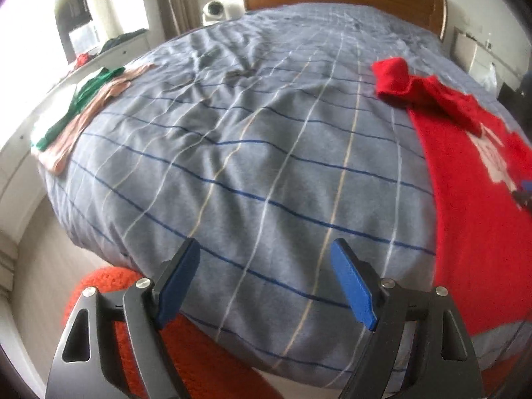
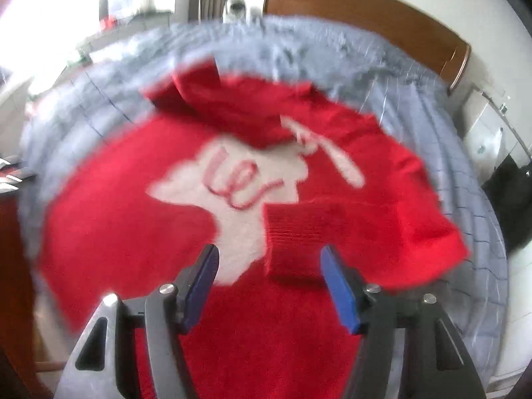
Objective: Fold small clothes
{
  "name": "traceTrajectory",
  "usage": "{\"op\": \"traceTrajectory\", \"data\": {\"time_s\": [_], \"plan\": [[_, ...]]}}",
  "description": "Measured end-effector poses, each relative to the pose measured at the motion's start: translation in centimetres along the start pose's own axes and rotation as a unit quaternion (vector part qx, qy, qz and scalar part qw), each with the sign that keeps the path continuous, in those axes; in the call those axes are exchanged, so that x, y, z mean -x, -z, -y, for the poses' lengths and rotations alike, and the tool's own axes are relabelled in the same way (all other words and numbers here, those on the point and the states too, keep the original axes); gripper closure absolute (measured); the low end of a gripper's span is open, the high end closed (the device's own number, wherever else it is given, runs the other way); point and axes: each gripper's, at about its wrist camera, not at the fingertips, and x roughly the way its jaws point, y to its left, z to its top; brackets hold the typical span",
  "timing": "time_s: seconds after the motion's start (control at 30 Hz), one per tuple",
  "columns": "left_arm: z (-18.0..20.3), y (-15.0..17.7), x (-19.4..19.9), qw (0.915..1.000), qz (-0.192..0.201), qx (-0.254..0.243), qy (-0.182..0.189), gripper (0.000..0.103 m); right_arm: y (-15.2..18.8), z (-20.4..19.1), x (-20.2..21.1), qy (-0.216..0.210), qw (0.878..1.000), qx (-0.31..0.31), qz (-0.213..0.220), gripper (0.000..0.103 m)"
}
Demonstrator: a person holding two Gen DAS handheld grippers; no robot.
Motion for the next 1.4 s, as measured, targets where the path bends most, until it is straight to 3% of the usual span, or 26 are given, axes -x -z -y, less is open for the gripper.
{"op": "traceTrajectory", "data": {"time_s": [0.03,0.1,0.13,0.27,0.4,0.57,0.67,0.77,0.87,1.0,1.1,1.17,1.2,1.27,1.4], "plan": [[-0.1,0.0,-0.2,1.0000,-0.006,0.003,0.002,0.020,0.2,0.7,-1.0,-0.006,1.000,-0.024,-0.005,0.053],[-0.1,-0.6,-0.8,0.9999,-0.013,0.008,0.008,0.020,0.9,2.7,-0.5,-0.007,0.996,-0.087,0.008,0.096],[-0.1,-0.6,-0.9,0.9998,-0.016,0.009,0.010,0.020,1.4,4.3,0.9,-0.008,0.990,-0.135,0.027,0.096],[0.3,-0.9,-1.4,0.9996,-0.024,0.005,0.015,0.020,3.8,9.8,6.7,0.023,0.973,-0.212,0.084,0.096],[0.7,-0.9,-1.3,0.9997,-0.019,-0.005,0.013,0.020,8.0,18.1,13.1,0.080,0.937,-0.316,0.122,0.096],[0.9,-0.8,-1.3,0.9997,-0.019,-0.008,0.009,0.020,16.5,26.0,16.3,0.120,0.887,-0.434,0.099,0.096],[1.1,-0.8,-1.4,0.9997,-0.019,-0.010,0.007,0.020,20.7,27.9,15.8,0.114,0.860,-0.491,0.078,0.096],[1.3,-0.7,-1.4,0.9997,-0.017,-0.016,0.001,0.020,23.6,28.3,15.5,0.096,0.834,-0.537,0.084,0.096],[1.5,-0.6,-1.5,0.9996,-0.017,-0.022,-0.010,0.020,24.5,28.3,15.9,0.094,0.820,-0.555,0.107,0.096],[1.5,-0.6,-1.6,0.9995,-0.018,-0.022,-0.012,0.020,24.9,28.5,17.6,0.114,0.813,-0.553,0.143,0.096],[1.6,-0.6,-1.7,0.9994,-0.021,-0.026,-0.013,0.020,26.0,29.4,15.6,0.117,0.807,-0.569,0.105,0.096],[1.7,-0.4,-1.6,0.9993,-0.019,-0.030,-0.014,0.020,27.3,29.8,13.6,0.109,0.795,-0.592,0.072,0.096],[1.6,-0.4,-1.6,0.9992,-0.019,-0.031,-0.014,0.020,28.2,29.9,12.8,0.102,0.784,-0.608,0.069,0.096],[1.5,-0.3,-1.6,0.9992,-0.020,-0.031,-0.015,0.020,28.9,29.8,12.6,0.097,0.774,-0.622,0.077,0.096],[1.2,-0.5,-1.9,0.9993,-0.027,-0.023,-0.011,0.020,28.6,30.0,12.4,0.122,0.786,-0.602,0.060,0.095]]}}
